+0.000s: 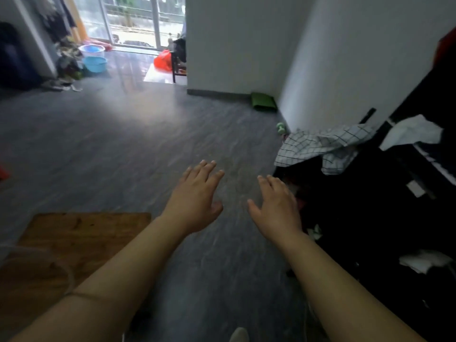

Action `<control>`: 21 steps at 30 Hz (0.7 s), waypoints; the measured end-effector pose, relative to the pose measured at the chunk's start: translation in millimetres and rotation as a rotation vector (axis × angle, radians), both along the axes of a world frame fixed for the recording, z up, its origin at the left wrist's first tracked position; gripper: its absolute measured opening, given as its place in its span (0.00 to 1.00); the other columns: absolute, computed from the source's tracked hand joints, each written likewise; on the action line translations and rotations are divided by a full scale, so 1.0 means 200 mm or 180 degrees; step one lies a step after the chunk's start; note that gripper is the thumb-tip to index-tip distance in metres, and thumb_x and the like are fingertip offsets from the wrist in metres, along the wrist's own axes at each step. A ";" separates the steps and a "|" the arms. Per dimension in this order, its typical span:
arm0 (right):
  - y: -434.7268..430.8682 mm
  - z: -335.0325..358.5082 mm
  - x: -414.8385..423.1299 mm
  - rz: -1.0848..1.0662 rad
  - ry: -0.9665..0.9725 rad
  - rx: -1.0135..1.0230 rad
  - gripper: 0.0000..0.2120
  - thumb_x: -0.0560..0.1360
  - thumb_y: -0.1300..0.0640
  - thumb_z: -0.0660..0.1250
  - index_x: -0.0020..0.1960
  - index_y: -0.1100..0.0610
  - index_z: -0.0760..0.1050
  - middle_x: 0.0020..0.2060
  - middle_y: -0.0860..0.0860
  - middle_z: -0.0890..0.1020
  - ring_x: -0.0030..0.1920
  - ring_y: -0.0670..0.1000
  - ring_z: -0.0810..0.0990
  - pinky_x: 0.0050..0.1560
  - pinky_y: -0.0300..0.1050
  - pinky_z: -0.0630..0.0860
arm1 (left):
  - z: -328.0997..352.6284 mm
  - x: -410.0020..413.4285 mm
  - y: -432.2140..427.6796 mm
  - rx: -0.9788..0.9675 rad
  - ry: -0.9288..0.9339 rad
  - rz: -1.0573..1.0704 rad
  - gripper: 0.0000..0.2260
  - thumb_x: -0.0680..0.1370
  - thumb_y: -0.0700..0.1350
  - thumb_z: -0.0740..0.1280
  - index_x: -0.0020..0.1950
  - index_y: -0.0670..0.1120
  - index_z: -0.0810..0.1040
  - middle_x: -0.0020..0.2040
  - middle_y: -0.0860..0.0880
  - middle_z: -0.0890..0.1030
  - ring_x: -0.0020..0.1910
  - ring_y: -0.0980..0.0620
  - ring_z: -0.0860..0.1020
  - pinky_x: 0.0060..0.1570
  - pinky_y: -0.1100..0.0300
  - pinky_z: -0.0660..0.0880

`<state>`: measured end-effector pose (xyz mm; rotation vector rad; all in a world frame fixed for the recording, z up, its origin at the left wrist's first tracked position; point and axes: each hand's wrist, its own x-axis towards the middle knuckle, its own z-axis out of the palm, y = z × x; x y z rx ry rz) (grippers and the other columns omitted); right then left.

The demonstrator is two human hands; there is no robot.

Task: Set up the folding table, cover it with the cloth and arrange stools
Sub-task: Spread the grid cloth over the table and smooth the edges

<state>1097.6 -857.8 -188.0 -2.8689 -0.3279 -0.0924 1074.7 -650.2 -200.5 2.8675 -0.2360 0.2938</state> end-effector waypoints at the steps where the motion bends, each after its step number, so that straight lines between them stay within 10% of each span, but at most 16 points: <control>1: -0.09 0.00 0.02 -0.0101 0.0004 0.0007 0.33 0.79 0.42 0.62 0.79 0.53 0.58 0.78 0.55 0.61 0.78 0.55 0.57 0.76 0.55 0.56 | 0.01 0.06 -0.08 0.0018 -0.0005 -0.0102 0.34 0.77 0.56 0.66 0.81 0.50 0.60 0.82 0.46 0.57 0.81 0.46 0.52 0.79 0.47 0.50; 21: -0.99 -0.21 0.71 -0.0938 0.0245 0.0063 0.32 0.80 0.45 0.61 0.79 0.53 0.56 0.78 0.54 0.60 0.78 0.54 0.55 0.77 0.53 0.56 | -0.13 1.04 -0.96 -0.0021 0.0130 -0.0728 0.35 0.77 0.55 0.67 0.81 0.50 0.57 0.82 0.47 0.57 0.81 0.46 0.52 0.78 0.49 0.47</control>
